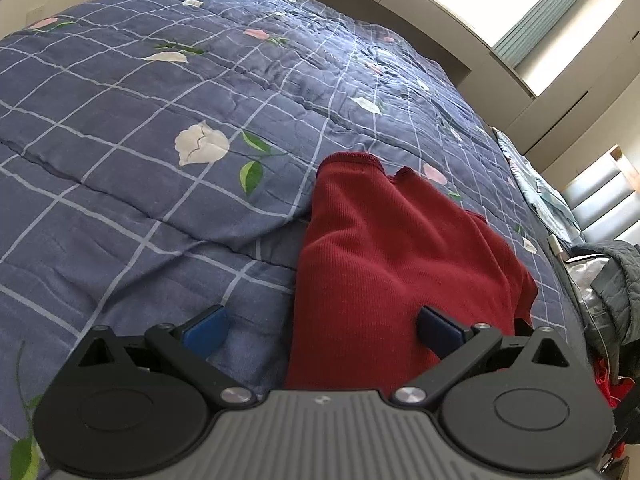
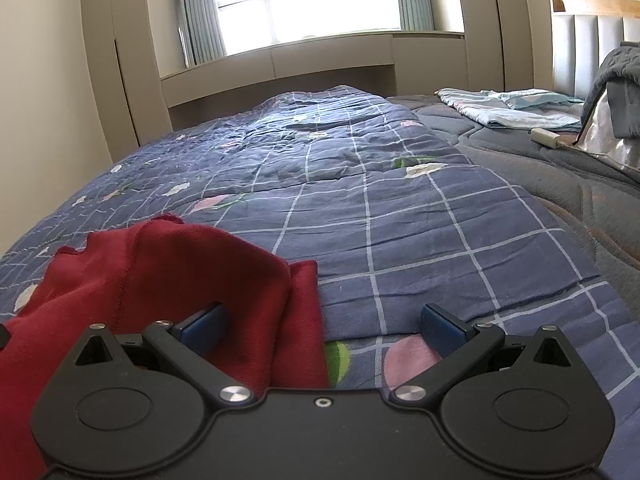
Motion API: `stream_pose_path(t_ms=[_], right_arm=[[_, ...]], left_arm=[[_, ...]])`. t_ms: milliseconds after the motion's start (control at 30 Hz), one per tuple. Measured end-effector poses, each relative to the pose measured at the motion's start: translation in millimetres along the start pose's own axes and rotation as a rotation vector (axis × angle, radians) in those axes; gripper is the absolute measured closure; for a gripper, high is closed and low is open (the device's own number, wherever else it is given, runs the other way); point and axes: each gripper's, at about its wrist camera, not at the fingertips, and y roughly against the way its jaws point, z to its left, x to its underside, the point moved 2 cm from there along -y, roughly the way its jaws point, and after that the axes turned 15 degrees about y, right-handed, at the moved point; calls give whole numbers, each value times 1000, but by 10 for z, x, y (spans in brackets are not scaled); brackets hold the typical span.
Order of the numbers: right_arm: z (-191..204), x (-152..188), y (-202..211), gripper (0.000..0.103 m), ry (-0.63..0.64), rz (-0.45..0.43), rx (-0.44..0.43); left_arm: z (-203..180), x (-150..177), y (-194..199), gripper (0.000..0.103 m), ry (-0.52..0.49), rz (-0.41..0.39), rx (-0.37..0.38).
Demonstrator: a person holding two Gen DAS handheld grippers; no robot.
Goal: Fold small clothes
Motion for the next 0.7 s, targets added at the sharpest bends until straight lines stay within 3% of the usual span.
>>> stream_pose_path(t_ms=[200,467,700], right_arm=[[-10,6,10,0,-11,-6,-48],[56,2,72,0,1,-56,-260],[114,-12,122,20,12,-76,-285]], left_arm=[[-30,18,-7,0,-13,-8,-11],[-49,28,-5,0,-19,-12,-20],[-89,37,27,0,-28,0,-26]])
